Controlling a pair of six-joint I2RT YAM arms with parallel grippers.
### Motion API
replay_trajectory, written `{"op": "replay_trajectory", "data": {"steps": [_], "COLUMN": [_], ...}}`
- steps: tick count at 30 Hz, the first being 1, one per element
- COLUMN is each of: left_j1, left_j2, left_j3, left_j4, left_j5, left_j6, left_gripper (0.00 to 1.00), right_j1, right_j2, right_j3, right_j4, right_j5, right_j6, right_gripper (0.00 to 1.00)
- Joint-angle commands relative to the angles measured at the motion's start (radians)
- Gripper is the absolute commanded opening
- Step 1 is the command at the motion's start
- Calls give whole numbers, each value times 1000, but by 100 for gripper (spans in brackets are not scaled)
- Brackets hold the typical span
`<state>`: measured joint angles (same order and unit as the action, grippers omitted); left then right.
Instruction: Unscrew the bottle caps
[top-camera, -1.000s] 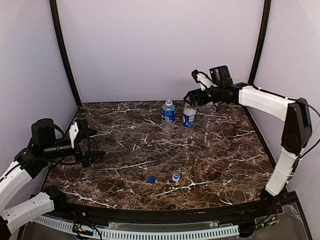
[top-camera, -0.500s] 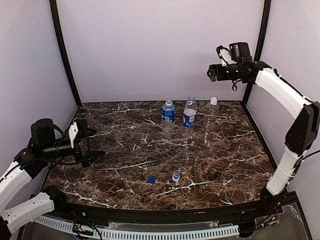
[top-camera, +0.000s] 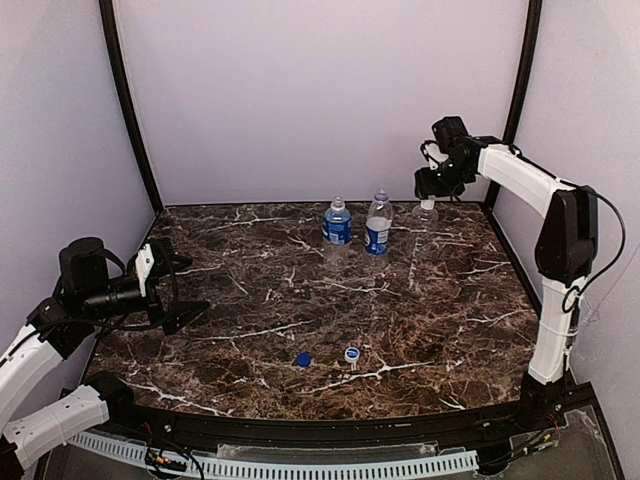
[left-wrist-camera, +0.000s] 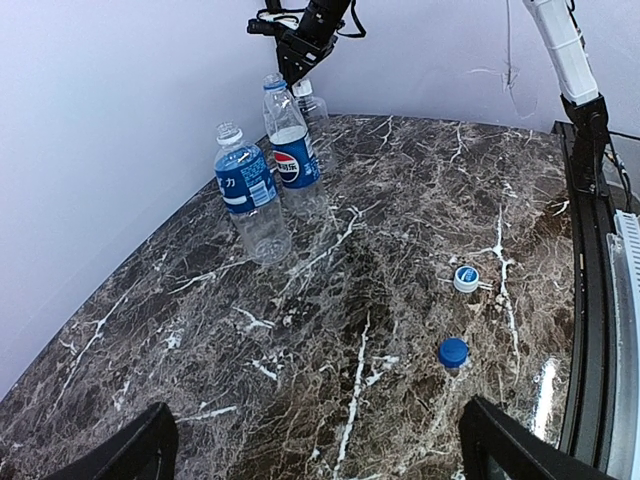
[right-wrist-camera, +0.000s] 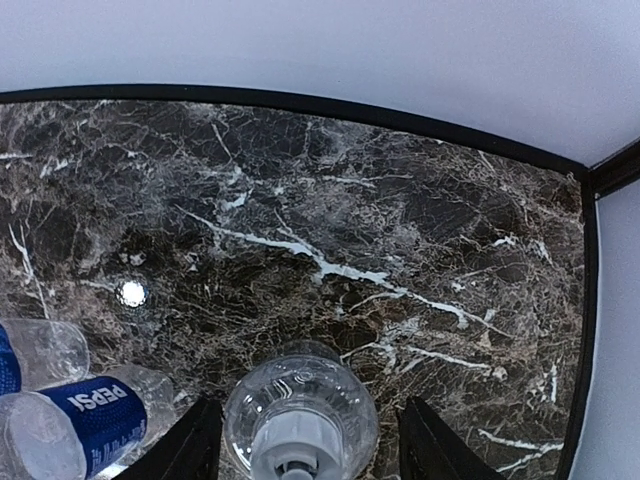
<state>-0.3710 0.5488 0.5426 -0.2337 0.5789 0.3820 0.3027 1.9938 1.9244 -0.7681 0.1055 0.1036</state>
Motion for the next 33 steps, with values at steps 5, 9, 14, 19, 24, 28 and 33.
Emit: {"op": "replay_trajectory", "data": {"steps": [5,9,14,19,24,28,33], "left_j1": [9,8,9,9,9,9,9], "left_j2": [-7,1,3,3,8,12,17], "left_j3": [-18,-19,-20,-8,-1,-3,15], "left_j4": [13,21,30,14,15,38,46], "left_j5": [4,7,10,17,22,28,20], "left_j6": [0,2,-2,10,18,17,27], "left_gripper": [99,99,99,99,98,97,97], "right_j1": [7,14,24,23,29,124,388], "right_j2": [55,44,23,-66,-235,-349,-398], "right_j3": [45,13,-4,-28,2,70,125], "right_j4": [-61,-57,-56,-75,-59,38,208], "right_j5": [-15,1,22,100,227,350,196], "right_j6": [10,11,1,-13,-33,-130,-226], "right_gripper": [49,37,0,0,0,0,0]}}
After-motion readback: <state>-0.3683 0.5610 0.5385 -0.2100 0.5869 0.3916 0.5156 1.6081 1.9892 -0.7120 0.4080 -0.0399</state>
